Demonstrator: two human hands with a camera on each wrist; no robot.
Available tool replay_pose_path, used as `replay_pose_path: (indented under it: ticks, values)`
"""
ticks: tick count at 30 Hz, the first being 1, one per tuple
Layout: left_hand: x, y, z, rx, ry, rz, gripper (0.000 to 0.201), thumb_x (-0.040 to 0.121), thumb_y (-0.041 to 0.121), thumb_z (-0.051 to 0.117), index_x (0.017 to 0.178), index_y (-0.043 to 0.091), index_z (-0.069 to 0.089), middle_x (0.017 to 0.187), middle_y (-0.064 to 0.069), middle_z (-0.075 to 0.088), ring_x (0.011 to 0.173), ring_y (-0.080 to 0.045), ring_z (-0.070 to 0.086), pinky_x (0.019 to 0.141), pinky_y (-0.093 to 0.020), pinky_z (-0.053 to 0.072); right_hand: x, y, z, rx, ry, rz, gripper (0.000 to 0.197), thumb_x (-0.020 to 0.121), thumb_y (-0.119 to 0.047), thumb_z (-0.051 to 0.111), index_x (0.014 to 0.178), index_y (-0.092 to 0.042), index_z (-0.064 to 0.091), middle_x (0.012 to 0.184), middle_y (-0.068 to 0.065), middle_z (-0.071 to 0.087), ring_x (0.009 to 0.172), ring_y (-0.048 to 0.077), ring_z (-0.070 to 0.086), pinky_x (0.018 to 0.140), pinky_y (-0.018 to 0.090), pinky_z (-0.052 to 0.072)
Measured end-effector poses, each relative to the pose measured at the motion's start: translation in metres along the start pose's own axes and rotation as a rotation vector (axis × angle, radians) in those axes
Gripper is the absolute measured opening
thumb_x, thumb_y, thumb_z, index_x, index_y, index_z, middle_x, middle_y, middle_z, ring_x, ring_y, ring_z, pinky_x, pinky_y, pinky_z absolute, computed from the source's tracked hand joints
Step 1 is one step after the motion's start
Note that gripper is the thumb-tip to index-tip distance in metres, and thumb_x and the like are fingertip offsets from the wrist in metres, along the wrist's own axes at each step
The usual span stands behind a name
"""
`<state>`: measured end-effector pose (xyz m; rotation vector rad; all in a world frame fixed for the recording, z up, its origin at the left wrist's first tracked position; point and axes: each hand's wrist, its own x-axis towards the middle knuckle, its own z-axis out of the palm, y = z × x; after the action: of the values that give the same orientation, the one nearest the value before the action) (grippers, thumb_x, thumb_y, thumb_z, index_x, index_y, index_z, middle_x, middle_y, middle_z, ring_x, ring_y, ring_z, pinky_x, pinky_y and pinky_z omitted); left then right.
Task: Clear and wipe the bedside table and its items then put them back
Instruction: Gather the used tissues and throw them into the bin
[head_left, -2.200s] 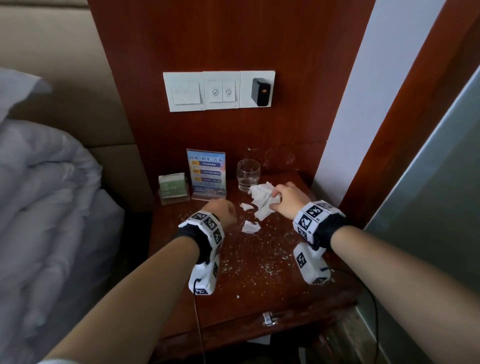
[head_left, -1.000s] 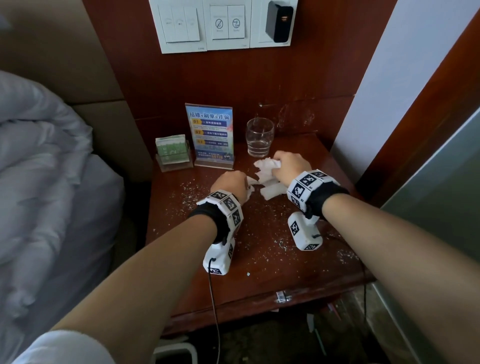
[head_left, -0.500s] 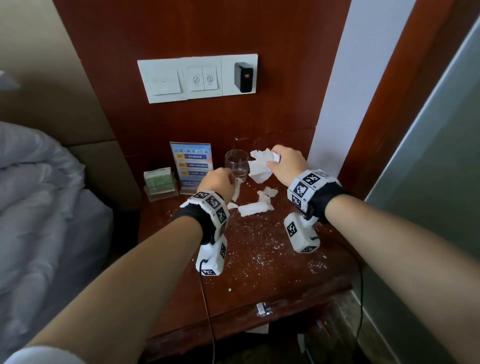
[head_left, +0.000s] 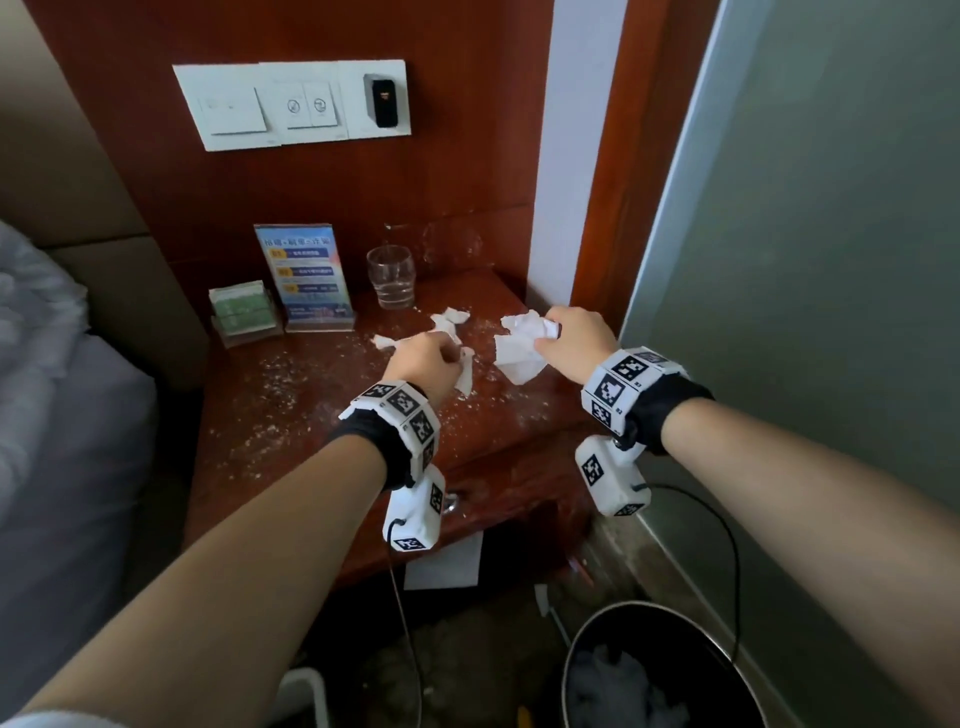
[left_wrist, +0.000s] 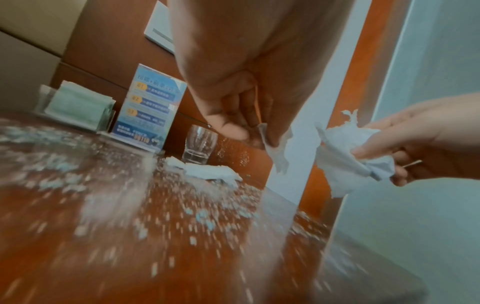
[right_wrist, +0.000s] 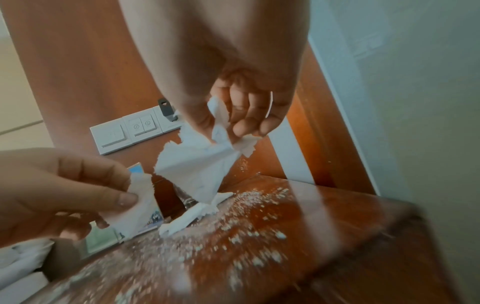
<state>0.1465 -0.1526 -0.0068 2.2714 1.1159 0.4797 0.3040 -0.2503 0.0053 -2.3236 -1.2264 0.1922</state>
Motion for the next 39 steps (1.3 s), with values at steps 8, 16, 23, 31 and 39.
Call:
replay_pose_path:
  ticks: [8,16,23,31,39]
  values:
    - [-0.095,0.035,0.058,0.013,-0.101,0.149,0.011,0.086,0.015,0.062,0.095,0.013,0.068,0.097,-0.002,0.065,0.093,-0.017,0.058,0.078,-0.023,0.044,-0.115,0.067,-0.006,-0.018,-0.052,0.083,0.017,0.082,-0.012,0.057,0.068,-0.01,0.048,0.078,0.01,0.054,0.073,0.028,0.053,0.057,0.028,0.036]
    - [-0.166,0.048,0.131,0.107,-0.353,0.233,0.011,0.083,0.014,0.065,0.093,0.01,0.069,0.097,-0.005,0.067,0.087,-0.015,0.058,0.073,-0.02,0.039,-0.207,0.14,0.008,-0.109,-0.314,0.23,0.014,0.083,-0.012,0.061,0.092,-0.002,0.064,0.089,0.012,0.066,0.083,0.027,0.061,0.062,0.025,0.044]
    - [-0.201,0.05,0.184,0.16,-0.542,0.296,0.012,0.084,0.016,0.066,0.094,0.01,0.069,0.091,-0.004,0.065,0.081,-0.012,0.057,0.072,-0.022,0.042,-0.256,0.187,0.037,-0.215,-0.435,0.282,0.037,0.083,-0.015,0.06,0.118,-0.003,0.062,0.097,0.012,0.067,0.081,0.024,0.062,0.061,0.025,0.049]
    - [-0.186,0.052,0.186,0.226,-0.561,0.353,0.022,0.087,0.023,0.063,0.106,0.014,0.067,0.112,-0.004,0.067,0.107,-0.02,0.061,0.09,-0.026,0.044,-0.236,0.193,0.037,-0.196,-0.29,0.294,0.024,0.091,-0.021,0.056,0.105,-0.008,0.069,0.108,0.011,0.069,0.098,0.028,0.065,0.09,0.036,0.052]
    - [-0.114,0.043,0.139,0.055,-0.277,0.363,0.016,0.086,0.02,0.062,0.099,0.015,0.07,0.104,-0.002,0.07,0.1,-0.017,0.062,0.085,-0.021,0.042,-0.162,0.149,0.018,-0.099,-0.12,0.173,0.019,0.091,-0.023,0.057,0.102,-0.014,0.069,0.108,0.006,0.069,0.1,0.024,0.064,0.088,0.031,0.05]
